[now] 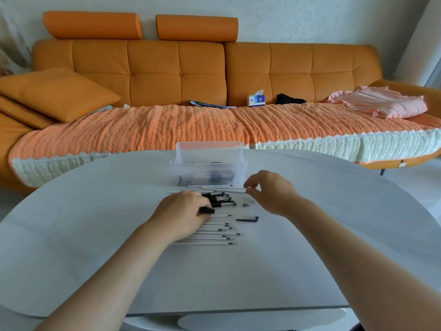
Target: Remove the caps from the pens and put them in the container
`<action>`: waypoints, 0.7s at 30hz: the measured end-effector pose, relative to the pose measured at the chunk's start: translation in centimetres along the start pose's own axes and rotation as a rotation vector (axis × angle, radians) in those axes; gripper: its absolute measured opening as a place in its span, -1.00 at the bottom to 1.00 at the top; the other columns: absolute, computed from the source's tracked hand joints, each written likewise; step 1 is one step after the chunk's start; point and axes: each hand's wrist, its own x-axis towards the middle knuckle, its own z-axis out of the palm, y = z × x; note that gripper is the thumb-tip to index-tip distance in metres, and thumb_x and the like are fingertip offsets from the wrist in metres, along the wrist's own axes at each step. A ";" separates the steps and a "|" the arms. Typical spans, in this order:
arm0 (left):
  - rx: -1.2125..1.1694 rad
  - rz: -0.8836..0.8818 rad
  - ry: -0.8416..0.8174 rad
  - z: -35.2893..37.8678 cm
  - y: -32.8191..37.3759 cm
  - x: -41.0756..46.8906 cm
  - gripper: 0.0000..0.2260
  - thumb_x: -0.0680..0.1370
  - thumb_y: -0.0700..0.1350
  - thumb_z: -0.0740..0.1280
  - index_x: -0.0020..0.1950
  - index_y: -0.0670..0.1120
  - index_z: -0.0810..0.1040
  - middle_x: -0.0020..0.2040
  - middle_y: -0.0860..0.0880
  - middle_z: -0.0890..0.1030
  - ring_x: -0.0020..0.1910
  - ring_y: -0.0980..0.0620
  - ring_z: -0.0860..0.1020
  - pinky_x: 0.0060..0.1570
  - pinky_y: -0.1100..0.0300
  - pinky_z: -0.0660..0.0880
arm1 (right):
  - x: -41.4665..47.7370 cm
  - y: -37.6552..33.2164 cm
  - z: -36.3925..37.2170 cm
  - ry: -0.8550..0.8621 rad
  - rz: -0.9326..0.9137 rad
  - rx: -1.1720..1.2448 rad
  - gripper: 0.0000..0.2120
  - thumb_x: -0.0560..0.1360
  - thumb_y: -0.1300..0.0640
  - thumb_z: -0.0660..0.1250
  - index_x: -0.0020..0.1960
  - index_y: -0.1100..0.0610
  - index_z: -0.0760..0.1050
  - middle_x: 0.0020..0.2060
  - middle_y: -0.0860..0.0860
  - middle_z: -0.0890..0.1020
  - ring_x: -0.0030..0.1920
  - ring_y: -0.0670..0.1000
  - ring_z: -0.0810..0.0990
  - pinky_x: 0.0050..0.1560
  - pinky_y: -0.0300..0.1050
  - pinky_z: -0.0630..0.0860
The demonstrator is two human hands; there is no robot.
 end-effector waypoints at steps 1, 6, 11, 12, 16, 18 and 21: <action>0.000 0.001 0.006 0.0 0.0 0.0 -0.86 0.53 0.07 0.33 0.07 0.18 0.58 -0.11 0.19 0.51 -0.03 0.10 0.48 -0.07 0.13 0.47 | 0.2 -0.1 0.2 0.009 -0.006 -0.035 -0.82 0.61 -0.03 0.26 0.15 -0.12 0.59 0.08 -0.14 0.58 -0.01 -0.07 0.54 -0.15 -0.16 0.44; -0.002 0.007 0.065 -0.4 0.1 -0.1 -0.85 0.56 0.02 0.30 0.10 0.16 0.58 -0.13 0.17 0.48 -0.08 0.11 0.44 -0.14 0.17 0.43 | 1.0 -0.7 1.2 -0.041 -0.050 -0.170 -0.77 0.62 -0.04 0.23 0.21 -0.10 0.59 0.12 -0.13 0.55 0.06 -0.03 0.56 -0.15 -0.16 0.42; -0.009 -0.001 0.102 -0.6 -0.1 -0.3 -0.85 0.56 0.03 0.29 0.10 0.16 0.59 -0.14 0.21 0.45 -0.11 0.15 0.42 -0.21 0.20 0.30 | 1.4 -1.0 1.5 -0.062 -0.026 -0.209 -0.81 0.60 0.02 0.25 0.05 -0.07 0.65 -0.03 -0.12 0.59 -0.04 -0.02 0.57 -0.25 -0.18 0.44; -0.014 -0.004 0.113 -0.6 -0.2 -0.3 -0.85 0.56 0.04 0.29 0.10 0.16 0.59 -0.13 0.22 0.46 -0.10 0.15 0.44 -0.22 0.21 0.29 | 1.4 -1.0 1.4 -0.064 -0.022 -0.209 -0.81 0.60 0.03 0.25 0.04 -0.06 0.65 -0.04 -0.12 0.59 -0.05 -0.03 0.57 -0.26 -0.19 0.43; -0.015 -0.023 0.155 -1.0 -0.2 -0.3 -0.86 0.59 0.08 0.26 0.10 0.15 0.57 -0.12 0.20 0.48 -0.11 0.16 0.44 -0.26 0.20 0.30 | 0.7 -1.0 0.9 -0.046 -0.007 -0.167 -0.81 0.62 0.05 0.20 0.04 -0.05 0.60 -0.01 -0.12 0.60 -0.05 -0.03 0.56 -0.15 -0.13 0.51; -0.013 -0.043 0.176 -1.2 -0.3 -0.3 -0.85 0.60 0.07 0.25 0.11 0.14 0.56 -0.10 0.18 0.51 -0.06 0.12 0.50 -0.23 0.20 0.33 | 0.3 -1.0 0.6 -0.026 0.010 -0.120 -0.82 0.62 0.05 0.18 0.06 -0.04 0.56 -0.01 -0.11 0.61 -0.05 -0.02 0.56 -0.12 -0.11 0.53; -0.009 -0.077 0.202 -1.3 -0.4 -0.3 -0.84 0.61 0.06 0.24 0.13 0.13 0.55 0.00 0.16 0.58 0.01 0.10 0.54 -0.20 0.21 0.34 | -0.3 -1.2 0.1 -0.003 0.002 0.005 -0.86 0.63 0.07 0.19 0.06 -0.03 0.53 -0.04 -0.10 0.61 -0.12 -0.05 0.56 -0.18 -0.14 0.51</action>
